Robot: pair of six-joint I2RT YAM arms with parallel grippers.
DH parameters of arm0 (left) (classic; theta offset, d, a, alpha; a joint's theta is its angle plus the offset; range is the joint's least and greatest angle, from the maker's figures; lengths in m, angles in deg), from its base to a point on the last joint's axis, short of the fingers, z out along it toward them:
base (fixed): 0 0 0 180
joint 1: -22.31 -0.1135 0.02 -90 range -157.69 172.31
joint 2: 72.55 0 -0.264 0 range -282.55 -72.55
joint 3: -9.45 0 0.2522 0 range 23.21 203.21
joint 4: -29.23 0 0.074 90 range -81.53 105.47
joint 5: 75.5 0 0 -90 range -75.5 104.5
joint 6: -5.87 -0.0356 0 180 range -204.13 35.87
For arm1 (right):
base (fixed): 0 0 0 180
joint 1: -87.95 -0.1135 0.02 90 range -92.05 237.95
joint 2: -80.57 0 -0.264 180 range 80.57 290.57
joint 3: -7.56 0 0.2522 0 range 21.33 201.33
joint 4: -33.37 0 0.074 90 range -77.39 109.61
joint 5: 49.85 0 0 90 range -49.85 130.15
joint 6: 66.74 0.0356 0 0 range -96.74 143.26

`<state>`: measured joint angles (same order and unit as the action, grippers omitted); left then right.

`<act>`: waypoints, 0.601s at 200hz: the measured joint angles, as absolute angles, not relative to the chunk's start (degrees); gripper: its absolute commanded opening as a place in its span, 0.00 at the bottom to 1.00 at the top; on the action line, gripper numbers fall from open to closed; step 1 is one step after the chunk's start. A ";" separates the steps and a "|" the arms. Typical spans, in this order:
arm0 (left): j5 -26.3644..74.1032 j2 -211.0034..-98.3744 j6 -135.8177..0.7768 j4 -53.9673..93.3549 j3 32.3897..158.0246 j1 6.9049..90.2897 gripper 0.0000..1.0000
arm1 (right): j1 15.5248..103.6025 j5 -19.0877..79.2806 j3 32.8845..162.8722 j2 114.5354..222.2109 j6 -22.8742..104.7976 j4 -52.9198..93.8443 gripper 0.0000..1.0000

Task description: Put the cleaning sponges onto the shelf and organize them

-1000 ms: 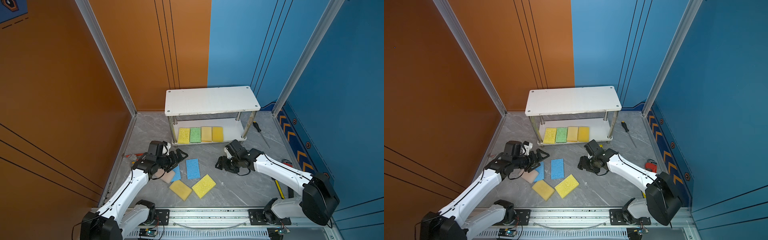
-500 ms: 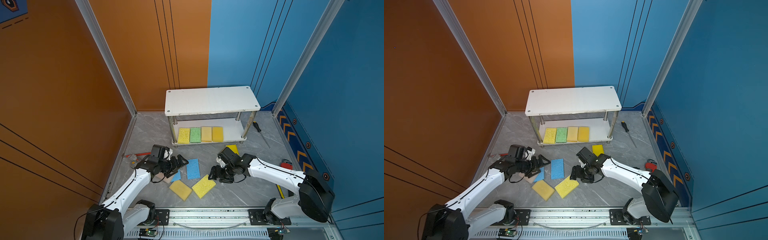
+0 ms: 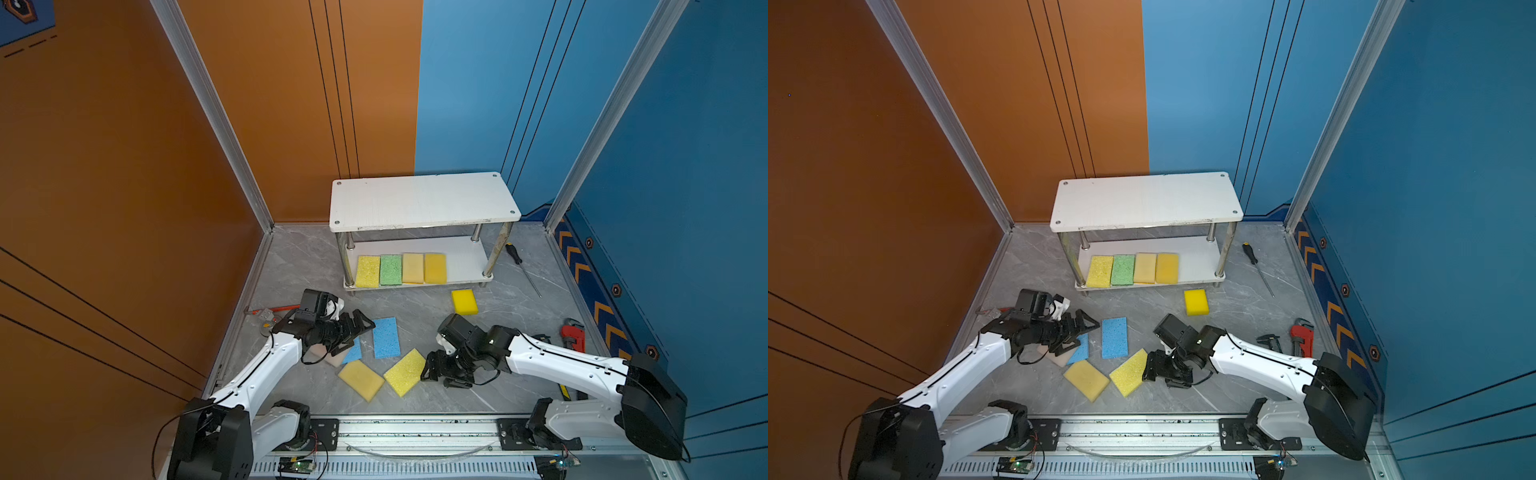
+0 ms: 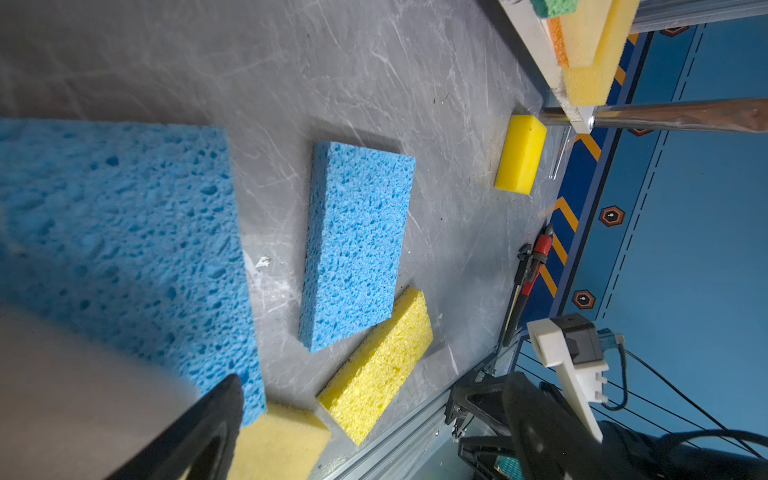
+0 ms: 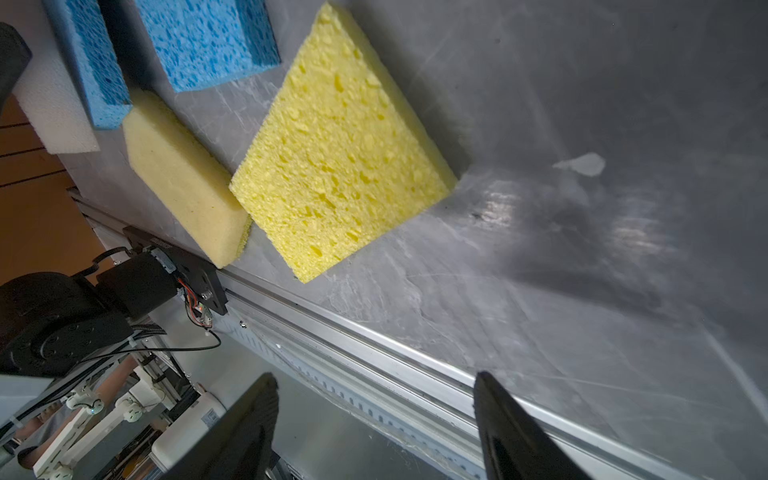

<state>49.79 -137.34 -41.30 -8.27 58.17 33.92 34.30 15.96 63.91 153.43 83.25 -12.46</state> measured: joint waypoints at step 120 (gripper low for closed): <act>52.15 -142.19 -42.72 -7.40 60.66 33.68 0.98 | 70.52 28.07 66.25 149.65 70.90 -19.92 0.68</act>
